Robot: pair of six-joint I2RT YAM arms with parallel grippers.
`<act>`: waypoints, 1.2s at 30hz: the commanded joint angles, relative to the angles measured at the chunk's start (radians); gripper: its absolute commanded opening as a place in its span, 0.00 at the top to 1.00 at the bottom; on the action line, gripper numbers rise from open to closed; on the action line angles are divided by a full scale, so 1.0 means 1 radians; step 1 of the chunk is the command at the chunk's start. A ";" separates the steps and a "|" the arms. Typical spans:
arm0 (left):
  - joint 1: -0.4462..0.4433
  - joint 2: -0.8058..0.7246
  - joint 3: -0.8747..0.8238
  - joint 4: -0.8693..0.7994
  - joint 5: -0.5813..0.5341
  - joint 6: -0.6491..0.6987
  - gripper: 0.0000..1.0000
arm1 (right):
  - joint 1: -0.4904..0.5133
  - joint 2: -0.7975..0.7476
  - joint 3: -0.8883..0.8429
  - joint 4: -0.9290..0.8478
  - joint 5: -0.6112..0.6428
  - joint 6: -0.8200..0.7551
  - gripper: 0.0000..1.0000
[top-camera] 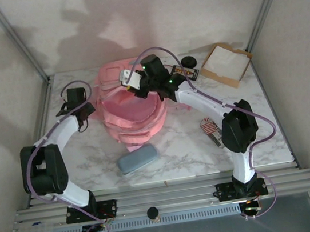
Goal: Pack books, pencil case, and school supplies into a backpack
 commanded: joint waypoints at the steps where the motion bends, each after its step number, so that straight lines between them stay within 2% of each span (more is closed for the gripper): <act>1: -0.013 -0.163 -0.046 0.053 0.023 0.018 0.63 | -0.006 -0.040 0.054 0.093 -0.064 0.015 1.00; 6: -0.050 -0.412 -0.169 0.088 0.068 0.043 0.50 | -0.023 -0.019 0.093 0.076 -0.109 0.039 1.00; 8: -0.103 -0.484 -0.219 0.124 0.083 0.104 0.44 | -0.023 0.009 0.154 0.020 -0.132 0.047 1.00; 11: -0.188 -0.562 -0.274 0.178 0.023 0.223 0.39 | -0.023 0.026 0.188 -0.028 -0.142 0.040 1.00; 13: -0.192 -0.588 -0.295 0.241 0.067 0.268 0.28 | -0.023 0.027 0.189 -0.037 -0.155 0.037 1.00; 15: -0.195 -0.570 -0.260 0.261 0.149 0.336 0.21 | -0.023 0.024 0.187 -0.041 -0.161 0.038 1.00; 19: -0.222 -0.475 -0.144 0.215 0.222 0.450 0.19 | -0.023 0.021 0.187 -0.045 -0.163 0.039 1.00; 24: -0.242 -0.401 -0.050 0.091 0.375 0.570 0.20 | -0.023 0.016 0.178 -0.025 -0.175 0.062 1.00; 36: -0.249 -0.255 0.049 -0.023 0.449 0.664 0.20 | -0.049 0.001 0.165 -0.010 -0.227 0.109 1.00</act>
